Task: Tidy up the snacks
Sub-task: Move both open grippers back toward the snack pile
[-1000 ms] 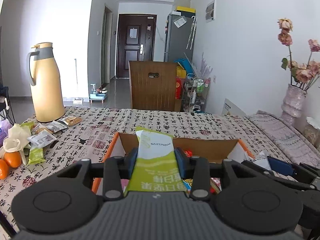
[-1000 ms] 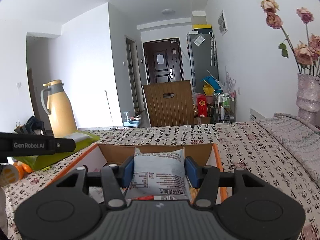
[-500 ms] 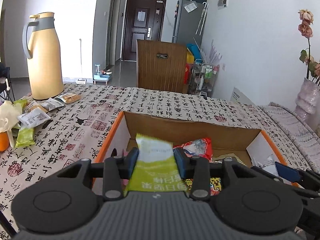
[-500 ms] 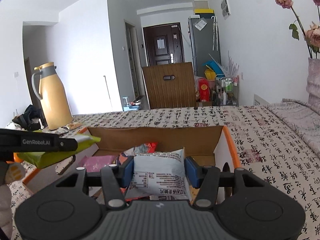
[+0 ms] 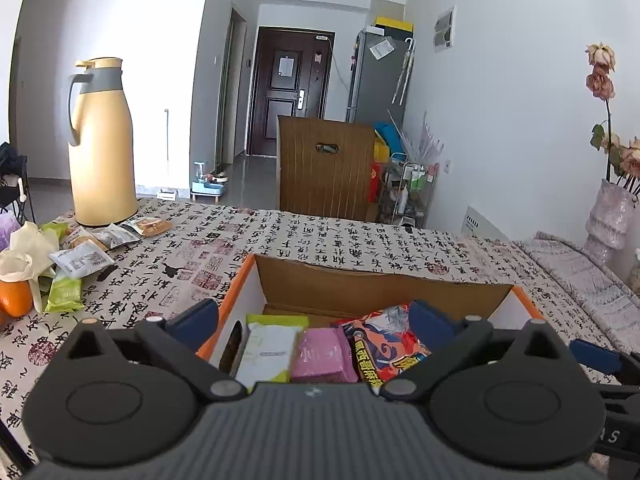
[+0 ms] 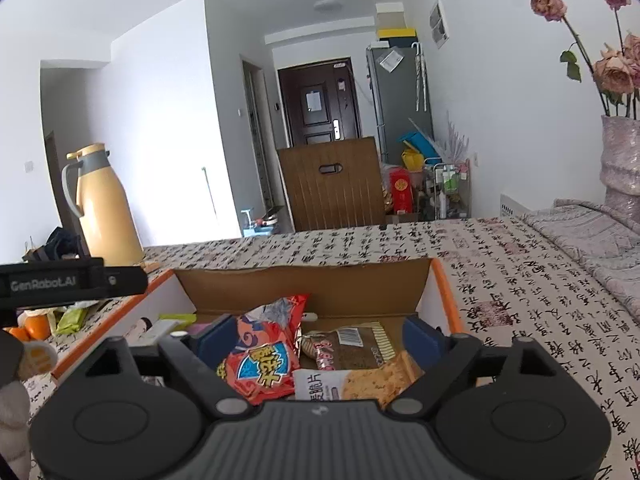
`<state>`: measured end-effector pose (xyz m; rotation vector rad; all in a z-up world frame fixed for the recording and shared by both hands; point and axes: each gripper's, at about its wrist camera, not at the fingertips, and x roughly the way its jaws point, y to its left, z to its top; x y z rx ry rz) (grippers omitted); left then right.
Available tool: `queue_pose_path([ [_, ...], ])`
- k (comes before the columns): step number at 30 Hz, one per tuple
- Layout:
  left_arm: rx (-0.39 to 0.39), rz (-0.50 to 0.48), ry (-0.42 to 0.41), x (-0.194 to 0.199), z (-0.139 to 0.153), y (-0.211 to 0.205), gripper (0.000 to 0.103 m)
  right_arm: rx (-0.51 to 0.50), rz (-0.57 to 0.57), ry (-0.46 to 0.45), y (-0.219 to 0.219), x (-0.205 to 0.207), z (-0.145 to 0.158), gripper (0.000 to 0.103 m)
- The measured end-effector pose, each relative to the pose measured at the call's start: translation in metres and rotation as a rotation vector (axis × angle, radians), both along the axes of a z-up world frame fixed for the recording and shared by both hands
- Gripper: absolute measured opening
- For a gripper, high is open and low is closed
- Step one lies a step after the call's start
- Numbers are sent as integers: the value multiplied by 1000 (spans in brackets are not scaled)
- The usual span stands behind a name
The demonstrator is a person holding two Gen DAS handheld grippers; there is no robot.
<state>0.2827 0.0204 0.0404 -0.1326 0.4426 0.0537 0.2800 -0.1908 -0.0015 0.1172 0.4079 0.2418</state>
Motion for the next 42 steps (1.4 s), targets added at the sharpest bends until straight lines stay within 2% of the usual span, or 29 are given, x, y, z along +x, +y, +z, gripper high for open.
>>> queue_pose_path([
  [1,-3,3,1,-1,0,1,103,2,-4,-3,0,-1,0,103],
  [12,-7,16,0,-4,3,0,103,1,-8,-17,-3,-3,3,103],
  [20,6,26,-12,-12,13,-3,103,-8,-30,-68,-7,-19,21,103],
  [32,42,25,-29,-52,27,-8,103,-26,-36,-74,-17,-59,30,103],
  [42,64,11,-6,-87,19,-12,103,-36,-53,-30,-33,-93,19,103],
])
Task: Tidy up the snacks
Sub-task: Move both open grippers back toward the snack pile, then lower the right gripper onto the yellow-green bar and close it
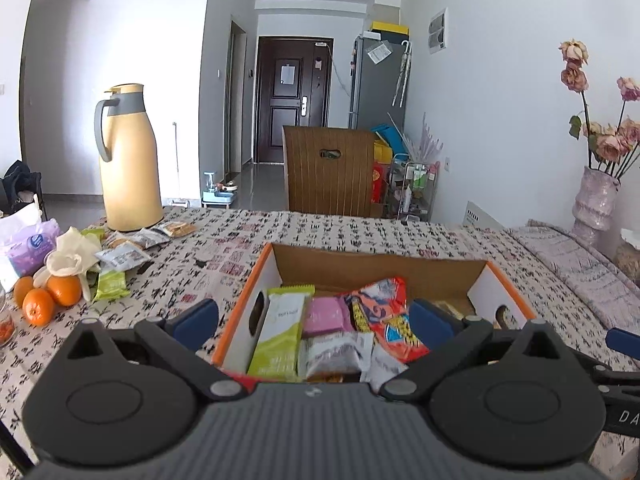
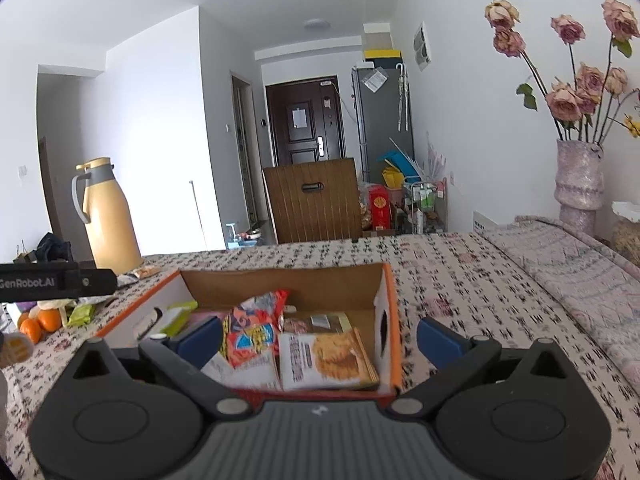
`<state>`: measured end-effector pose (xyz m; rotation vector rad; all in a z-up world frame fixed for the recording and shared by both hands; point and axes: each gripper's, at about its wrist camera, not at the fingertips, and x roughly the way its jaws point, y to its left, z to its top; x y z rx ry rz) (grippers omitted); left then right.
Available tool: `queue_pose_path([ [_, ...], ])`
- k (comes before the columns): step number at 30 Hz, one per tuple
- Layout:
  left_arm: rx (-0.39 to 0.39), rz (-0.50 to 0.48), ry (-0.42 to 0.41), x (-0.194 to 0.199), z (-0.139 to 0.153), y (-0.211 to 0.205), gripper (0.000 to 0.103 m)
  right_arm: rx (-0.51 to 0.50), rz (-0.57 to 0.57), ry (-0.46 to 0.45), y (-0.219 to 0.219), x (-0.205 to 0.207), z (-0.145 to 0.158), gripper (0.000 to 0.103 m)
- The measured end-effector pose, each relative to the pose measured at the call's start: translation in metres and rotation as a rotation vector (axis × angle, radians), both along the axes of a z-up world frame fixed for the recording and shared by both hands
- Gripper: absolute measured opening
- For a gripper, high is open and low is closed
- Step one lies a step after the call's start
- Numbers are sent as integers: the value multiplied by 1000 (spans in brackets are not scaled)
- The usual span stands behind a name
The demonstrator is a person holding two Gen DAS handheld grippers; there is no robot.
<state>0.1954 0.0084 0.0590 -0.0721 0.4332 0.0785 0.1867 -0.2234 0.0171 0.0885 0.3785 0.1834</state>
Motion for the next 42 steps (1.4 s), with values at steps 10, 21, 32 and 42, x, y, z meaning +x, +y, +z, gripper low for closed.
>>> queue_pose_path([
  [10,5,3,57,-24,-23,4,103,-20,-2,70,-11,-23,-21,103],
  [21,18,13,109,-50,-50,13,103,-31,5,145,-17,-37,-46,103],
  [32,-5,31,148,-64,-68,24,103,-53,-12,216,-17,-48,-68,103],
  [42,3,35,164,-61,-70,22,103,-78,-80,229,-30,-34,-69,99],
])
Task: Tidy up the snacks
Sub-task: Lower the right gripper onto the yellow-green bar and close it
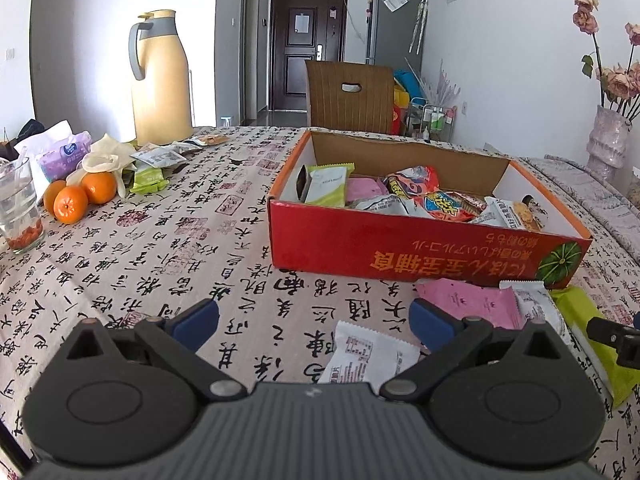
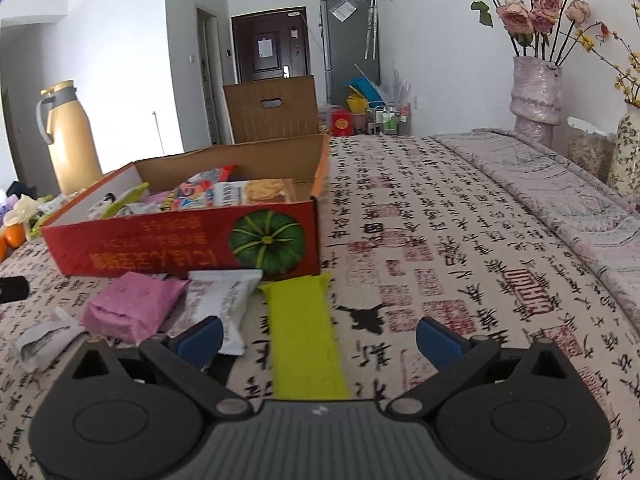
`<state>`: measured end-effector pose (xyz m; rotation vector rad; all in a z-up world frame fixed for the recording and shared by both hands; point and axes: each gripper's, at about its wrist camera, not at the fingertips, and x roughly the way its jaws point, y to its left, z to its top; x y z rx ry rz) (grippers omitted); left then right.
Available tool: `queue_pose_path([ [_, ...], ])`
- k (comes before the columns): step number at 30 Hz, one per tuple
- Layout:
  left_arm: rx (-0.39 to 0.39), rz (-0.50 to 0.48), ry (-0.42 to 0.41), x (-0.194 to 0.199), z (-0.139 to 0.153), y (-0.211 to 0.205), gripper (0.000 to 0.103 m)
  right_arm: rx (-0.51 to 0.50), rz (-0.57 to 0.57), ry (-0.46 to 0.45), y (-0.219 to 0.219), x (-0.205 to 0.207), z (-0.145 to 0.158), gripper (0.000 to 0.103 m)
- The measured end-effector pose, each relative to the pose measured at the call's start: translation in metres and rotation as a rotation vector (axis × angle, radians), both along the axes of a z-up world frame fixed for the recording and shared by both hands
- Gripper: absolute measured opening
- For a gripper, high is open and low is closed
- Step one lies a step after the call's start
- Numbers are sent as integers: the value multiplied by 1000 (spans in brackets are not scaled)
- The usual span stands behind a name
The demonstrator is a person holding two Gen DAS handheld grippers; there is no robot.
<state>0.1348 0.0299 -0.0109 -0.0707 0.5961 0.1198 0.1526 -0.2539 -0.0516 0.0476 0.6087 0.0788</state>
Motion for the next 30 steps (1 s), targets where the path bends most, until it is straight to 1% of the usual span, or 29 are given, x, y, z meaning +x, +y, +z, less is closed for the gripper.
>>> queue_pose_path([
  [2,0,-1,4,0,-1,0,103,-23,12,18,2,5,-2,94],
  [4,3,-2,6,0,0,-1,103,-46,28,35,5,11,-5,84],
  [5,4,-4,6,0,0,-1,103,-52,37,41,6,13,-5,82],
  [9,8,-4,6,-1,0,-2,103,-55,66,80,9,24,-10,69],
  [11,4,-3,9,-1,0,-2,103,-59,76,81,10,27,-10,67],
  [13,2,-3,14,0,0,-2,103,-60,86,82,10,29,-9,59],
  [15,1,-5,17,0,0,-2,103,-58,95,79,10,29,-9,56],
  [17,2,-7,20,1,-1,-3,103,-55,110,71,10,28,-9,47],
  [18,3,-8,22,1,-2,-3,103,-53,117,67,10,27,-8,38],
  [24,2,-6,26,1,-2,-3,103,-54,134,43,10,20,-8,33],
  [27,-2,0,29,2,-2,-1,103,-30,109,2,5,14,-3,33],
  [30,-14,3,44,3,-3,0,103,20,76,-34,-2,7,3,33],
])
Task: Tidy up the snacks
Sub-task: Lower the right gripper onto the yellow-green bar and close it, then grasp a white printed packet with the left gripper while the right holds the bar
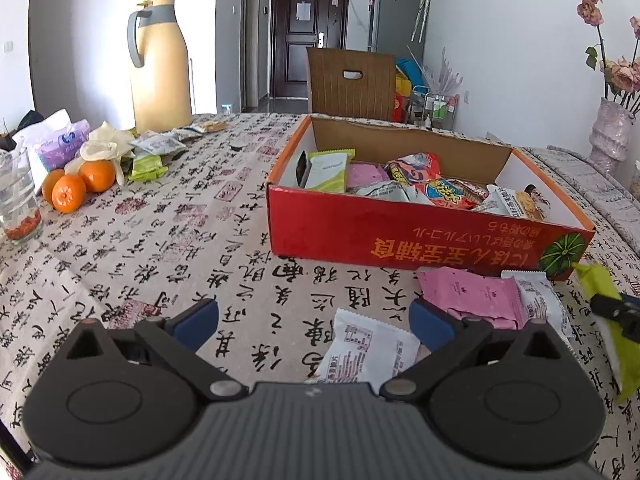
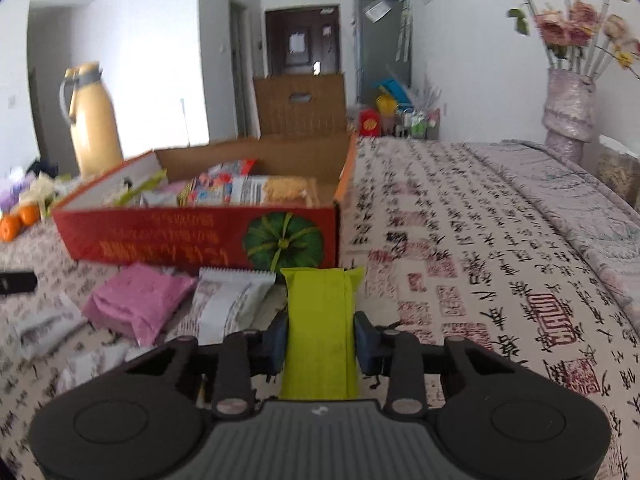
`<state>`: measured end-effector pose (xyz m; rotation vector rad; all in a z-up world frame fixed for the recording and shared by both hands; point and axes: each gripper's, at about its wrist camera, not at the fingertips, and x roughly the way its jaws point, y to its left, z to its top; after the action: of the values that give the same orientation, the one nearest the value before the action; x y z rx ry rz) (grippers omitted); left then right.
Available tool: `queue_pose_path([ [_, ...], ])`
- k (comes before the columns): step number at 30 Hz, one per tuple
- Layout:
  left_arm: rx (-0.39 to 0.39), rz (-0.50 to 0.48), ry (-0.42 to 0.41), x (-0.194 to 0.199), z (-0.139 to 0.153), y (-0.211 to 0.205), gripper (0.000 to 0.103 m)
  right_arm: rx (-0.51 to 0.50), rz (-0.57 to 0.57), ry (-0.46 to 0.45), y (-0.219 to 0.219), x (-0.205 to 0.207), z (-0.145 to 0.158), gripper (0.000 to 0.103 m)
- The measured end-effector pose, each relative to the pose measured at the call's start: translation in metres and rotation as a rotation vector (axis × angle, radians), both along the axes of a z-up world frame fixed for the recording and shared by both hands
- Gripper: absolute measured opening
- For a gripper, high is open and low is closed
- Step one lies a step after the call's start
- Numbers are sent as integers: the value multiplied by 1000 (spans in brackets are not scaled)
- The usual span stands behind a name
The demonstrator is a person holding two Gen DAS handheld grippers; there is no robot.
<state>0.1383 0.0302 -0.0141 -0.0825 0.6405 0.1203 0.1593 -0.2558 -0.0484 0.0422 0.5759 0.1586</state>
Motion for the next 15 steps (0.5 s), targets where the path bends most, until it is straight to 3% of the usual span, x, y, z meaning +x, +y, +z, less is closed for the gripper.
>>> queue_pose_path([
  [8,-21,-50,56,5,-9,-7,103,56,-11,-46,-3,-22,7,33],
  [15,37,-77,132,15,-23,-23,103,88,0,-44,-4,-30,4,33],
])
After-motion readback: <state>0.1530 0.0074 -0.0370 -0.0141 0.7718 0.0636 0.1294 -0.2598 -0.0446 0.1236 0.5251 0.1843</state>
